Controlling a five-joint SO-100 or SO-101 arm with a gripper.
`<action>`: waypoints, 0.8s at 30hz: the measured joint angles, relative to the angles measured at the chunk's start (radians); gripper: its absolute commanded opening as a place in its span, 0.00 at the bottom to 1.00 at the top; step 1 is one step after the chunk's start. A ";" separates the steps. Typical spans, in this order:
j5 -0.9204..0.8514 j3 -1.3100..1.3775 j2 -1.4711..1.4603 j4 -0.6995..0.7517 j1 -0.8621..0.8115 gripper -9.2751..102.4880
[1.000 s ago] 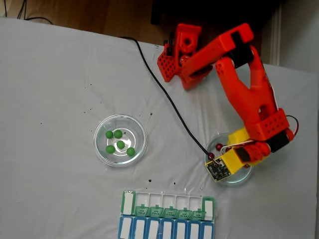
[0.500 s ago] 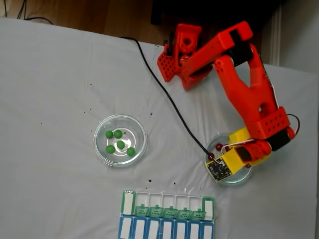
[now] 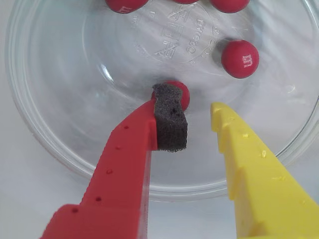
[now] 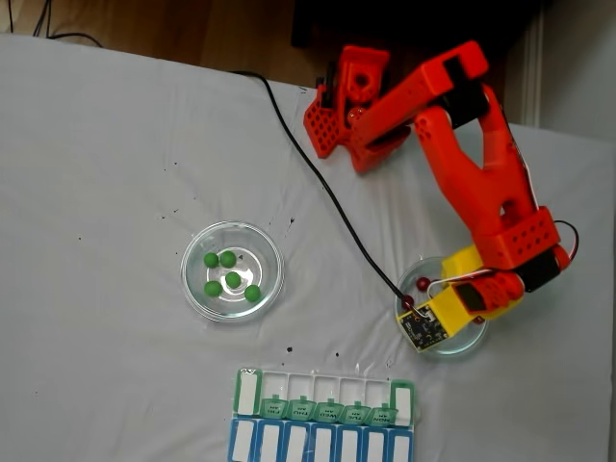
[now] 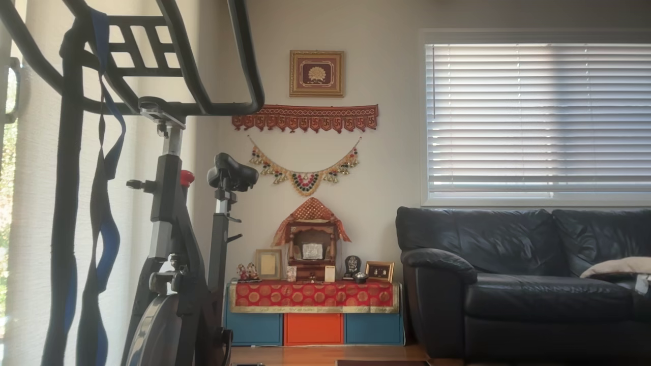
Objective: Sort medicines into box.
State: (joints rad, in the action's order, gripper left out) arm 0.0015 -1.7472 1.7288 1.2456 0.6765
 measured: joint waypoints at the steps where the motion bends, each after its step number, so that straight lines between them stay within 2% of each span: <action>1: 0.000 0.000 0.000 0.000 0.000 0.19; 24: 0.000 -0.028 -0.023 -0.040 0.009 0.17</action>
State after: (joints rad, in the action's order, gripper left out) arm 0.0015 -1.7748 1.7058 1.2057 0.6857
